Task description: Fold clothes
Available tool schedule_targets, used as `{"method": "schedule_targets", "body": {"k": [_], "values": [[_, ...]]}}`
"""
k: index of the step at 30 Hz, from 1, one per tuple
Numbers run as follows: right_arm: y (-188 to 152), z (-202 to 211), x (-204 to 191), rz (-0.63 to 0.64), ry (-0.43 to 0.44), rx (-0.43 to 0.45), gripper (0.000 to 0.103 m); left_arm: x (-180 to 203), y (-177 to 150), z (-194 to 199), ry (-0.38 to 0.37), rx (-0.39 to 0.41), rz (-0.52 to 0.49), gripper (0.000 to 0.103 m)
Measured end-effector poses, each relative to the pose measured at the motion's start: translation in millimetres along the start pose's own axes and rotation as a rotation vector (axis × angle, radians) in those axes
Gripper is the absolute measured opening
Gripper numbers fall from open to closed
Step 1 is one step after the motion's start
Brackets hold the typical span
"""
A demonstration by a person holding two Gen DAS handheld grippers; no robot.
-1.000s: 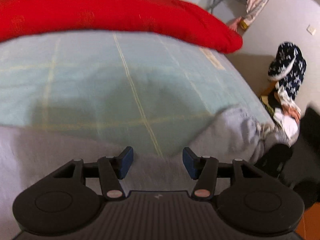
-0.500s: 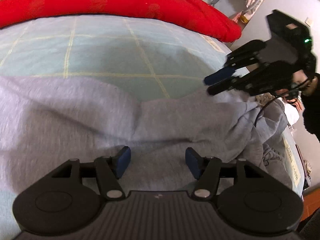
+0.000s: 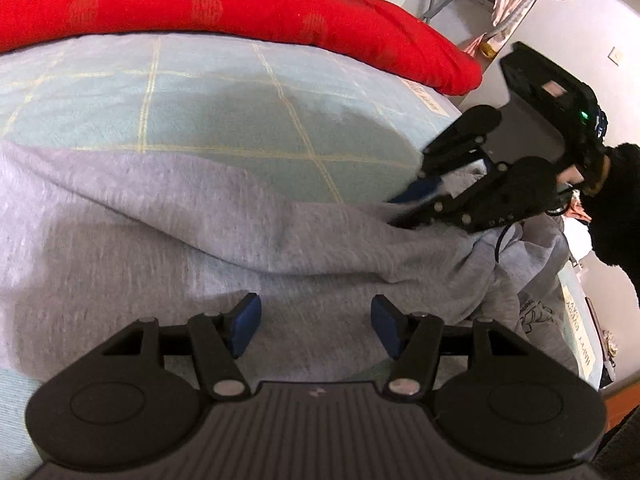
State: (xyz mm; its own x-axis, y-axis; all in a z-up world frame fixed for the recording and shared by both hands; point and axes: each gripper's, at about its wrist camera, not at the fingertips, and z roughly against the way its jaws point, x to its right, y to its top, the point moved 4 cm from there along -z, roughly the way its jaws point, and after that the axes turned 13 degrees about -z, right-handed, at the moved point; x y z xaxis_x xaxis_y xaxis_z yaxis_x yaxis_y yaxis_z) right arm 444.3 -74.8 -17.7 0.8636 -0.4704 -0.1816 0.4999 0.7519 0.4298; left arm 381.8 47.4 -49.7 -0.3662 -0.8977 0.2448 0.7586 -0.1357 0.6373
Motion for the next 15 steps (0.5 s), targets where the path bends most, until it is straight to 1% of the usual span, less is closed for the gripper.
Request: {"method": "schedule_targets", "body": {"k": [2,5,8,11,13,15], "values": [[-0.2,4.9,-4.6,0.014,-0.040,0.026,0.007,1.2,2.7,3.6,0.011,0.005,-0.009,0.061],[2.7,20.2,-1.1,-0.023,-0.097,0.082,0.005,1.7,7.7,11.5,0.030,0.026,-0.026,0.063],[9.2,41.1,10.1,-0.060,-0.189,0.155,0.005,0.8,13.7,21.9,0.044,0.058,-0.034,0.065],[13.0,54.2,26.1,-0.120,-0.297,0.200,0.005,-3.9,16.5,29.1,0.069,0.080,-0.029,0.066],[12.3,54.5,36.2,-0.171,-0.353,0.207,0.006,-10.3,15.4,30.6,0.094,0.080,-0.012,0.066],[9.4,43.6,44.0,-0.209,-0.407,0.174,0.009,-18.9,11.2,29.0,0.122,0.064,0.018,0.066]]}}
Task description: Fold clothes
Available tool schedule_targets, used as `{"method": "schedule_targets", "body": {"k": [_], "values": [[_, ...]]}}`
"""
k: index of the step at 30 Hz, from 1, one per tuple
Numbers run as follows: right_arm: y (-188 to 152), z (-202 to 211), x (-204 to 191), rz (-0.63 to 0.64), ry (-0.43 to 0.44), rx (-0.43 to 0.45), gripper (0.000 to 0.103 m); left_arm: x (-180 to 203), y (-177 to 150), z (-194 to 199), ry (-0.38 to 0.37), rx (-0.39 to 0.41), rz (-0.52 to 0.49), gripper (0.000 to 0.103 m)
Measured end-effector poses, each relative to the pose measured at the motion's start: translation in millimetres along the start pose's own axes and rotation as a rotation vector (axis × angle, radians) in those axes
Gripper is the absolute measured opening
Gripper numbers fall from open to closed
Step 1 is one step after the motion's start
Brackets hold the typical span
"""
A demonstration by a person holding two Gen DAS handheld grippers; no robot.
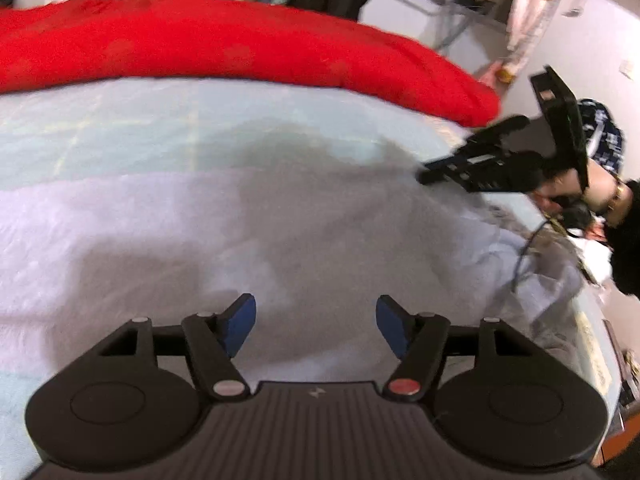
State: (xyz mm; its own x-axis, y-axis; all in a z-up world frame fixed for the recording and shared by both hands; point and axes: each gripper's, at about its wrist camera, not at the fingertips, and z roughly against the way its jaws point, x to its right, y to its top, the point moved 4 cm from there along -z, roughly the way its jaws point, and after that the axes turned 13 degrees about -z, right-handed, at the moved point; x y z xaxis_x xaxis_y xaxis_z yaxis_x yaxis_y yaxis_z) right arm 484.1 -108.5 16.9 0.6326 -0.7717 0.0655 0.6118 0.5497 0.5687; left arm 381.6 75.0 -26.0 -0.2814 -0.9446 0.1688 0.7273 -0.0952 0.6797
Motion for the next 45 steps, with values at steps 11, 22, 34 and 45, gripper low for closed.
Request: {"method": "schedule_targets", "body": {"k": [11,22,34,45], "values": [[24.6,10.3,-18.7,0.001,0.081,0.048,0.021,-59.7,-27.6,35.0,0.146,0.012,0.180,0.066],[127.4,-31.4,-114.3,0.077,0.371,0.049,0.034,-177.5,-81.9,115.5,0.380,0.102,0.465,0.066],[232.3,-141.2,-274.3,0.076,0.613,-0.024,0.056,-280.8,-144.0,123.2,0.243,0.336,0.804,0.069],[234.9,-200.2,-312.5,0.015,0.752,-0.118,0.009,-303.5,-136.0,114.1,0.343,0.329,0.703,0.018]]}}
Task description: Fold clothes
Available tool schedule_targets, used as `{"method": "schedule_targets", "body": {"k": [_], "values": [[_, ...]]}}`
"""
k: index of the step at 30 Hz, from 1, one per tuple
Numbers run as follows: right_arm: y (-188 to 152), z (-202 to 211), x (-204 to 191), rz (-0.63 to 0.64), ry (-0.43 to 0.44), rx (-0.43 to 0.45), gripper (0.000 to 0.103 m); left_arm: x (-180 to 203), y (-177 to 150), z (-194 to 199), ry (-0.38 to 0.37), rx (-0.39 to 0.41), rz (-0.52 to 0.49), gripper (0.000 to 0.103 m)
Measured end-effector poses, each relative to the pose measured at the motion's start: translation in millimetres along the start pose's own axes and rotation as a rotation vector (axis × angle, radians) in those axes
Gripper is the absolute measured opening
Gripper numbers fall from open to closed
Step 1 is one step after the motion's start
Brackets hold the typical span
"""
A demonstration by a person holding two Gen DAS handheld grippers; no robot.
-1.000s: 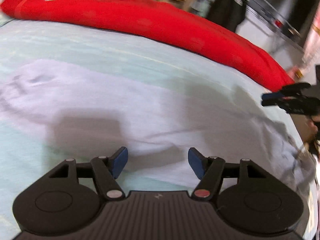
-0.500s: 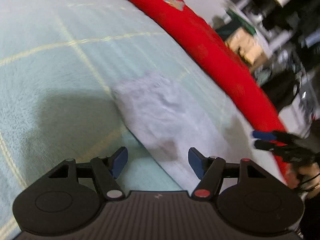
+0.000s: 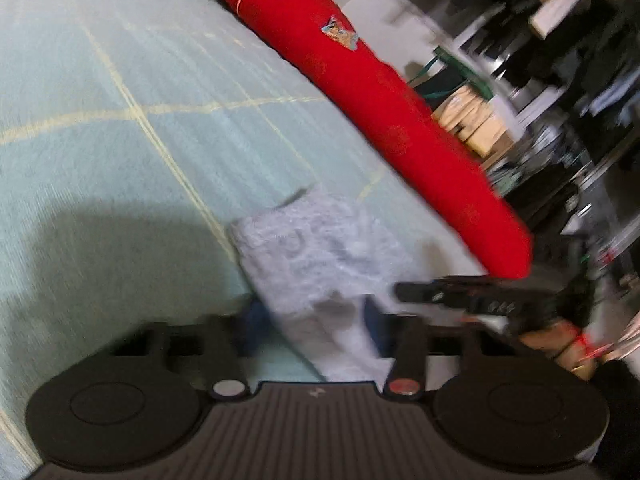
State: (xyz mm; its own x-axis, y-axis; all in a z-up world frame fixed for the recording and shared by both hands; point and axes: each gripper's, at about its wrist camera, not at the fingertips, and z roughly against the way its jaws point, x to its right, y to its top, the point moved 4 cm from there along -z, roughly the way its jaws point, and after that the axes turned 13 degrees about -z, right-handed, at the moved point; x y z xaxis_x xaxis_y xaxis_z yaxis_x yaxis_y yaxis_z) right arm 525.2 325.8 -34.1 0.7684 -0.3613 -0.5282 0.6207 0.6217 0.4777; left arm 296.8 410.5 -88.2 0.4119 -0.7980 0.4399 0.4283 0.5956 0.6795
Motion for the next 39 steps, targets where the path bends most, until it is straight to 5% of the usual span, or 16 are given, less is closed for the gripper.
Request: {"method": "schedule_targets", "body": {"k": [1,8,18,25,31,34,39], "values": [[0.0,0.3,0.4,-0.009,0.014,-0.003,0.007,0.9,-0.2,-0.8,0.014,-0.013,-0.013,0.006],[7.9,19.4,-11.2,0.083,-0.049,0.072,0.006,21.0,30.8,-0.7,0.009,0.034,-0.125,0.004],[53.8,66.9,14.1,0.036,-0.187,0.292,0.006,52.4,99.6,-18.4,0.006,0.144,-0.235,0.004],[61.8,43.0,46.1,-0.052,-0.289,0.276,0.018,23.5,79.5,-69.3,0.140,-0.046,-0.191,0.012],[33.6,93.6,51.3,-0.022,-0.268,0.242,0.039,31.3,66.1,-33.9,0.189,-0.044,-0.317,0.030],[13.1,128.2,51.9,0.040,-0.319,0.186,0.043,59.2,68.5,-21.9,0.145,-0.032,-0.405,0.034],[-37.6,162.7,79.2,0.013,-0.420,0.093,0.044,127.7,52.8,-30.2,-0.072,-0.025,-0.557,0.042]]}}
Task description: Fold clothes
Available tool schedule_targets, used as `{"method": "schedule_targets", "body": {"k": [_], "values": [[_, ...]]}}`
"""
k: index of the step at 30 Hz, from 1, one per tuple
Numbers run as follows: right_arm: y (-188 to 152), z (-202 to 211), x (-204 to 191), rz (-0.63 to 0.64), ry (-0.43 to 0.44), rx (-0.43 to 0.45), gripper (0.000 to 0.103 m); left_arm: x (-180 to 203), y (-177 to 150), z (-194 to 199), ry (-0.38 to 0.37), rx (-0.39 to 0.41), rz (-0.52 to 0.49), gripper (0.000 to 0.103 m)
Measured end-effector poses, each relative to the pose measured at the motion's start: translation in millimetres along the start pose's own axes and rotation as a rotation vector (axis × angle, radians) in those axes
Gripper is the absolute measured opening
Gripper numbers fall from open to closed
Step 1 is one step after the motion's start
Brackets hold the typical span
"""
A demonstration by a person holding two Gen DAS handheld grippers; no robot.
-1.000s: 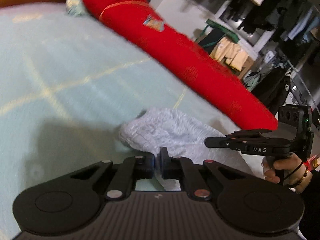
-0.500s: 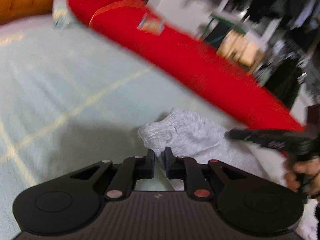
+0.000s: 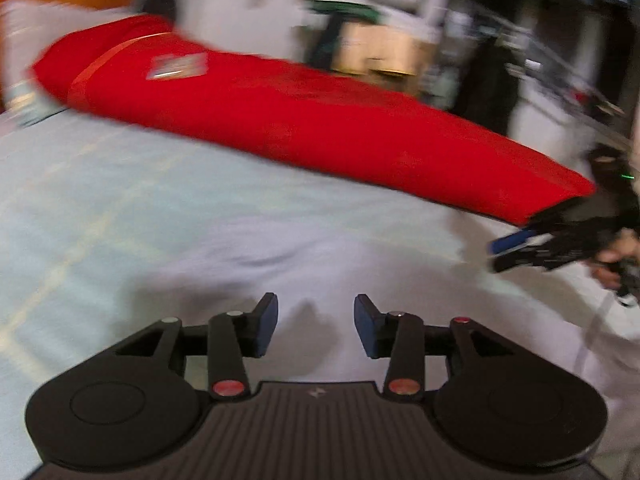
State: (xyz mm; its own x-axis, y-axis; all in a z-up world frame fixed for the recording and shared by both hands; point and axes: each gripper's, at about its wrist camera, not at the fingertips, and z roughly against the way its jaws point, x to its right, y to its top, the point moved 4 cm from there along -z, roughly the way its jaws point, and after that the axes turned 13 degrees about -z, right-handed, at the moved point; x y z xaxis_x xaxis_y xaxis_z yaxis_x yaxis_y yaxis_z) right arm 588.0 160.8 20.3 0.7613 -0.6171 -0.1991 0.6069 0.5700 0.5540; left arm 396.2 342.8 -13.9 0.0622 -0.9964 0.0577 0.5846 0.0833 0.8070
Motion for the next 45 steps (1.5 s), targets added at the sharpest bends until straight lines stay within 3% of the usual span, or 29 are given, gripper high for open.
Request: {"method": "schedule_targets", "body": {"k": [4,7,11,14,17,22,25,29,33,37,40,42,44,45], "values": [[-31.3,3.6,23.1,-0.095,0.004,-0.016,0.044,37.5,-4.8,-30.6,-0.072,-0.016,-0.111,0.042],[-45.8,4.0,23.4,-0.117,0.030,-0.006,0.044,43.8,-26.9,-49.7,-0.091,-0.128,-0.115,0.040],[-56.6,8.9,17.3,-0.082,0.043,0.007,0.044,40.7,-55.6,-27.7,-0.081,-0.169,-0.135,0.042],[-57.5,13.4,18.6,-0.087,0.062,0.031,0.044,38.5,-56.5,-12.8,-0.077,-0.190,-0.102,0.042],[-54.1,12.0,28.8,-0.162,0.091,0.059,0.044,41.8,-46.8,-4.3,-0.049,-0.163,-0.125,0.040],[-57.5,-8.0,32.5,-0.236,0.103,0.046,0.043,43.2,-30.7,-15.1,-0.110,-0.076,-0.071,0.041],[-64.4,-16.4,15.4,-0.178,0.081,0.033,0.043,46.1,-47.0,-36.6,-0.109,-0.201,-0.052,0.040],[-69.1,-16.9,-6.3,-0.063,0.032,0.027,0.044,52.4,-53.3,-22.2,-0.091,-0.194,-0.099,0.041],[-60.7,-3.3,2.6,-0.132,0.091,0.078,0.044,55.1,-42.3,-11.9,-0.087,-0.180,-0.112,0.040],[-56.6,-0.3,17.5,-0.230,0.105,0.111,0.044,71.5,-25.8,-17.0,-0.151,-0.095,-0.117,0.041],[-59.6,-1.7,13.1,-0.213,0.092,0.095,0.044,87.8,-21.6,-29.0,-0.213,-0.058,-0.141,0.041],[-61.5,0.1,10.7,-0.197,0.082,0.091,0.044,98.9,-25.3,-40.4,-0.237,-0.073,-0.167,0.041],[-63.1,2.9,9.5,-0.182,0.071,0.090,0.044,104.6,-39.1,-51.8,-0.235,-0.171,-0.186,0.040],[-63.2,4.8,10.7,-0.183,0.066,0.093,0.044,104.8,-44.7,-45.7,-0.222,-0.152,-0.207,0.041]]}}
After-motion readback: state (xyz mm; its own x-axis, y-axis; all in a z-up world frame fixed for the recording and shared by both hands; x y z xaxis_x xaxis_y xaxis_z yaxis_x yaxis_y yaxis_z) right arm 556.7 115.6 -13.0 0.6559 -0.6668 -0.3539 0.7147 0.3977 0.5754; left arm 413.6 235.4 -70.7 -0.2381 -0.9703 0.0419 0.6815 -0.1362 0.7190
